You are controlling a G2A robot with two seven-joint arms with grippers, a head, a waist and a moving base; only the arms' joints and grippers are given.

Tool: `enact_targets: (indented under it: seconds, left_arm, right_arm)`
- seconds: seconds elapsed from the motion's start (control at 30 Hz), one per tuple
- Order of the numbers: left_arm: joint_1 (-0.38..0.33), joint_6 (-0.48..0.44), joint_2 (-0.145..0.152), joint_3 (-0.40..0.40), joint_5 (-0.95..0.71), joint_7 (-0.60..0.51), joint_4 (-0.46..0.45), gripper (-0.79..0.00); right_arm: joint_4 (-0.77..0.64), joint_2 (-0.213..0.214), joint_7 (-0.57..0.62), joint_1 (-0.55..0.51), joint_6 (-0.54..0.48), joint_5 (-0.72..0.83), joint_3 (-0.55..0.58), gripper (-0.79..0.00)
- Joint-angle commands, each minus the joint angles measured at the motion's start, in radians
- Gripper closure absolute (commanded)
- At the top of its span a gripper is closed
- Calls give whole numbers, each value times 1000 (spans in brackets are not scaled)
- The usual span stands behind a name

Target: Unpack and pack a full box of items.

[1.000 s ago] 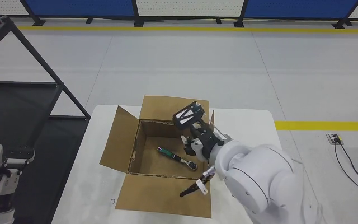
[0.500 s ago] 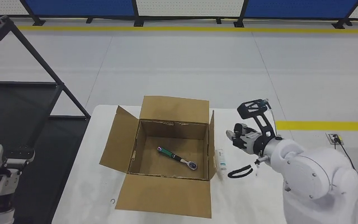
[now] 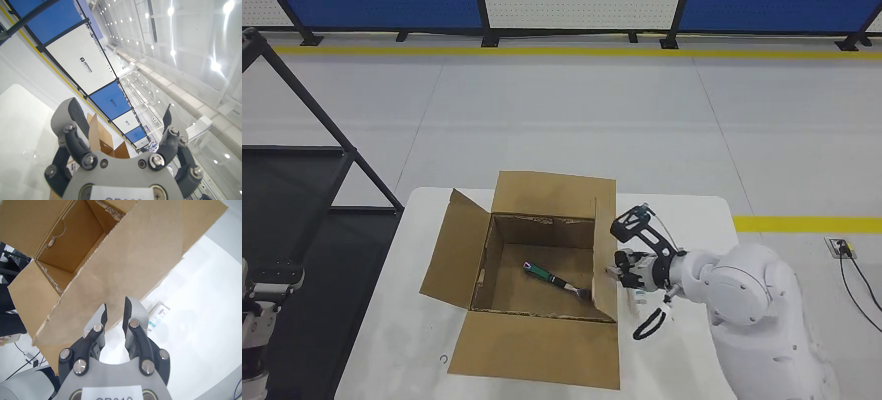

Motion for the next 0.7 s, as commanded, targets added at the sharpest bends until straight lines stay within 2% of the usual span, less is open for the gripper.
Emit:
enact_targets:
  seconds: [0.0,0.13,0.23,0.5,0.67]
  left_arm:
    - [0,0,0,0,0,0,0,-785]
    - [0,0,0,0,0,0,0,-785]
    - [0,0,0,0,0,0,0,-785]
    - [0,0,0,0,0,0,0,-785]
    - [0,0,0,0,0,0,0,-785]
  right_arm:
    - [35,-1,-7,16,-1,-10,-43,-256]
    - [86,-2,-23,52,20,-32,-90,-302]
    - [67,3,-46,50,35,-47,-85,-351]
    - [-94,36,-39,-54,67,-66,52,-354]
    - [-89,53,-14,-80,95,-85,117,-369]
